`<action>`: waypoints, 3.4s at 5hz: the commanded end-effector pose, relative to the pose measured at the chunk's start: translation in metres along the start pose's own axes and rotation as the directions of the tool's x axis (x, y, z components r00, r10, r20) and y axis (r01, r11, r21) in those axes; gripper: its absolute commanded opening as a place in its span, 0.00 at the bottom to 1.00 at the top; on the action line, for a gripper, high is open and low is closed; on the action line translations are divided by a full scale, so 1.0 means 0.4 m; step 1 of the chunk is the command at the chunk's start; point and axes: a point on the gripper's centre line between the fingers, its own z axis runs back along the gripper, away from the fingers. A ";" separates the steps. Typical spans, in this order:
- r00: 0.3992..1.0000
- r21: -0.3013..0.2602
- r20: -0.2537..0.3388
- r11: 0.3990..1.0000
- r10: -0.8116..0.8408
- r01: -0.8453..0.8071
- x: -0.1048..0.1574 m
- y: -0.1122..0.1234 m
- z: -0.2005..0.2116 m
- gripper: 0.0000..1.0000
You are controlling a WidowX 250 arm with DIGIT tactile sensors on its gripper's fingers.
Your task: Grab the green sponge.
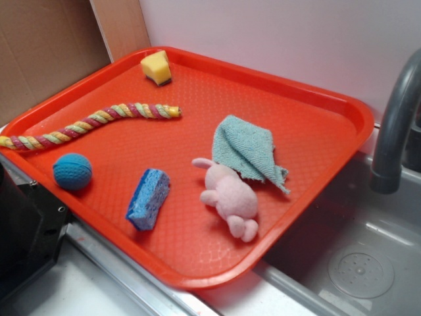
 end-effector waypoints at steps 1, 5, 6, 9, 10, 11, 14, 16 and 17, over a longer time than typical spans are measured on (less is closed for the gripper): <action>1.000 0.000 0.000 1.000 0.000 0.000 0.000 0.000 0.000 1.00; 0.753 0.019 0.092 0.755 0.652 -0.656 0.330 0.346 -0.357 1.00; 0.709 -0.001 0.124 0.715 0.694 -0.700 0.341 0.388 -0.369 1.00; 0.690 0.013 0.148 0.697 0.708 -0.717 0.343 0.400 -0.361 1.00; 0.690 0.013 0.148 0.697 0.708 -0.717 0.343 0.400 -0.361 1.00; 0.518 -0.010 0.097 0.521 0.850 -0.853 0.400 0.401 -0.381 1.00; 0.488 -0.033 0.158 0.499 0.858 -0.866 0.377 0.373 -0.428 1.00; 0.492 -0.030 0.165 0.503 0.855 -0.864 0.408 0.371 -0.438 1.00; 0.496 -0.034 0.164 0.508 0.853 -0.861 0.423 0.376 -0.442 1.00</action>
